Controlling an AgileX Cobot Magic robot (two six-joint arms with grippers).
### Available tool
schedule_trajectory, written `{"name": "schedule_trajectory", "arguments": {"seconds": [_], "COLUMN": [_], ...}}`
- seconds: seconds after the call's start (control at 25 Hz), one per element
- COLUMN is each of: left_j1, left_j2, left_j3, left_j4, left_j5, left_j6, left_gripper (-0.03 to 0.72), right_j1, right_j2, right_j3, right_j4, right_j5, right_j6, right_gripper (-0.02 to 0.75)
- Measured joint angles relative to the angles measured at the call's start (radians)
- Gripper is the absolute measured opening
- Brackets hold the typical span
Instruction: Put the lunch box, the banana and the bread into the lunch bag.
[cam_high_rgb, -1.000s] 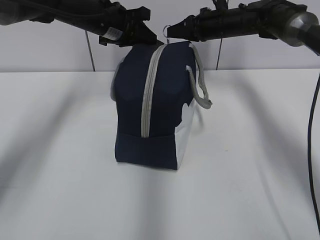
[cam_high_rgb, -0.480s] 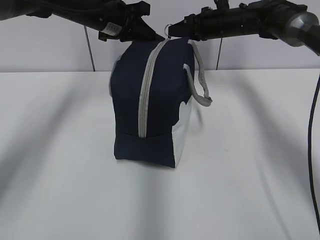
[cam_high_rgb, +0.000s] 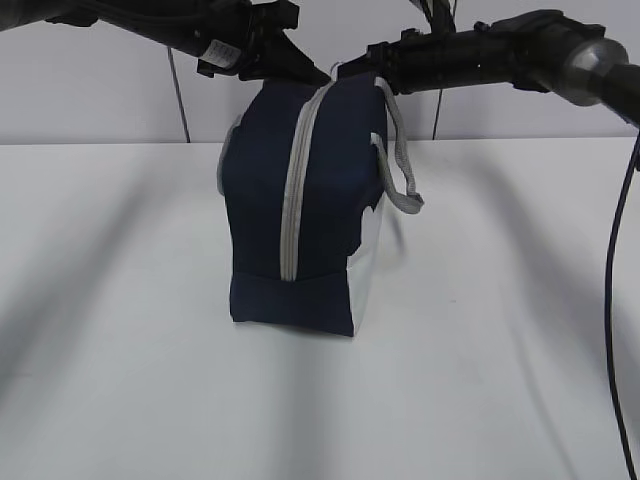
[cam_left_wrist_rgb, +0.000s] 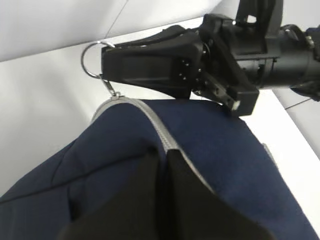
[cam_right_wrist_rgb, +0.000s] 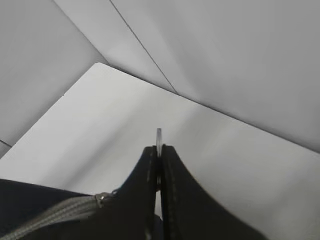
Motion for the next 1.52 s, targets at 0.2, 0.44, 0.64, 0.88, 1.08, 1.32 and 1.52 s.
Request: {"name": "schedule_trajectory", "arguments": {"seconds": [0.2,0.44,0.64,0.88,1.08,1.32,1.52], "left_j1": [0.0,0.0,0.0,0.0,0.0,0.0,0.0], "left_j2": [0.0,0.0,0.0,0.0,0.0,0.0,0.0], "left_j3": [0.0,0.0,0.0,0.001,0.001,0.001,0.001], "left_j4": [0.004,0.009,0.011,0.017,0.019,0.017,0.015], "left_j5": [0.011,0.018,0.023,0.027,0.029,0.031,0.032], "left_j6": [0.001,0.008,0.013,0.027,0.027,0.029,0.031], "left_gripper": [0.014,0.014,0.014,0.014,0.013,0.013,0.035], "right_j1": [-0.002,-0.002,-0.005,-0.008,-0.009,-0.011,-0.016], "right_j2": [0.034,0.046,0.066,0.092,0.102,0.104,0.113], "right_j3": [0.0,0.0,0.0,0.0,0.0,-0.028,-0.06], "right_j4": [0.015,0.027,0.038,0.051,0.055,0.042,0.027], "right_j5": [0.0,0.016,0.024,0.024,0.026,0.02,0.0], "right_j6": [0.013,0.02,0.037,0.049,0.053,0.054,0.063], "right_gripper": [-0.016,-0.016,-0.016,-0.016,-0.016,-0.016,0.01]}}
